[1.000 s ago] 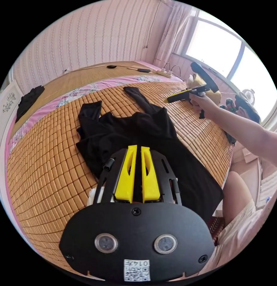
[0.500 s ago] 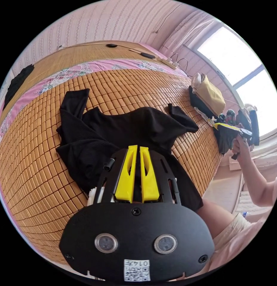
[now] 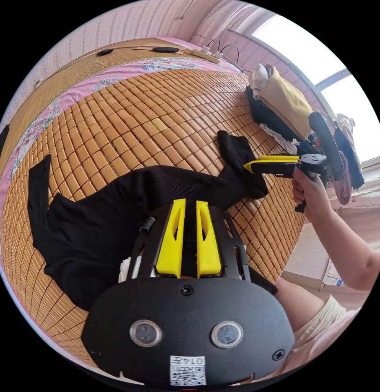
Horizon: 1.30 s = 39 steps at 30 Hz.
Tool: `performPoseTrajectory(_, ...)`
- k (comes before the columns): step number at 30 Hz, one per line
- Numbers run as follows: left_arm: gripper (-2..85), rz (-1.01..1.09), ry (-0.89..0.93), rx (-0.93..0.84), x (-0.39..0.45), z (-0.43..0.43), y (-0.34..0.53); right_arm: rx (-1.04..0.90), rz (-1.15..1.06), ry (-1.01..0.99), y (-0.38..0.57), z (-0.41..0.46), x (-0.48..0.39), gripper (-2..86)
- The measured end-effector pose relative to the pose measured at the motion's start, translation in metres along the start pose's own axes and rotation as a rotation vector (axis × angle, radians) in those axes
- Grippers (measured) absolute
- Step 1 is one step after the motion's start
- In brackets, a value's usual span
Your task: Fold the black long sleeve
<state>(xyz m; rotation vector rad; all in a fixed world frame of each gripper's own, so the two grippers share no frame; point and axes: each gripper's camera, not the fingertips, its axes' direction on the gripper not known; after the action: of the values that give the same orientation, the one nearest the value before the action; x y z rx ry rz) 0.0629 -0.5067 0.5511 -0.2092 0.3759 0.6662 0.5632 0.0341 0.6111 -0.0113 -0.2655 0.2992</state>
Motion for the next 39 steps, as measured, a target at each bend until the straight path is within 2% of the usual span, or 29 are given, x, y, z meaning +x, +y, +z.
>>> performPoseTrajectory(2,2.8,0.005,-0.021,-0.079,0.003,0.020,-0.009,0.065,0.033,-0.008,0.014,-0.005,0.013,2.9)
performPoseTrajectory(7,-0.7,0.048,-0.002,-0.044,0.012,0.018,-0.016,-0.012,0.203,-0.171,0.086,-0.034,0.066,2.2)
performPoseTrajectory(9,-0.9,0.082,0.024,0.044,0.020,0.000,-0.015,-0.048,0.280,-0.229,0.120,-0.052,0.087,2.7)
performPoseTrajectory(13,-0.9,0.083,0.030,0.152,0.027,-0.022,-0.023,0.085,0.403,-0.175,0.153,-0.096,0.130,4.6)
performPoseTrajectory(16,-0.8,0.056,-0.012,0.126,0.027,-0.017,-0.038,0.141,0.385,-0.036,0.145,-0.094,0.143,5.5)
performPoseTrajectory(18,-0.5,0.057,-0.018,0.107,0.032,-0.014,-0.048,0.101,0.330,-0.036,0.141,-0.079,0.139,6.2)
performPoseTrajectory(22,0.8,0.113,-0.031,0.061,0.052,-0.004,-0.064,-0.056,0.231,-0.041,0.150,-0.026,0.117,8.5)
performPoseTrajectory(25,0.9,0.119,-0.016,-0.064,0.061,0.024,-0.073,-0.162,0.235,-0.078,0.156,0.015,0.113,10.2)
performPoseTrajectory(28,-0.3,0.165,-0.030,-0.021,0.069,0.023,-0.073,-0.139,0.266,0.013,0.149,0.024,0.120,3.8)
performPoseTrajectory(30,-0.8,0.172,-0.026,-0.025,0.073,0.021,-0.075,-0.163,0.263,-0.004,0.149,0.024,0.128,1.4)
performPoseTrajectory(34,-0.9,0.227,-0.019,0.096,0.082,-0.006,-0.068,-0.288,0.236,-0.274,0.159,-0.001,0.158,0.5)
performPoseTrajectory(36,-1.0,0.219,0.007,0.203,0.083,-0.030,-0.069,-0.239,0.269,-0.372,0.158,-0.026,0.182,1.0)
performPoseTrajectory(39,-0.9,0.163,-0.007,0.255,0.082,-0.034,-0.084,-0.091,0.317,-0.220,0.138,-0.052,0.220,3.4)
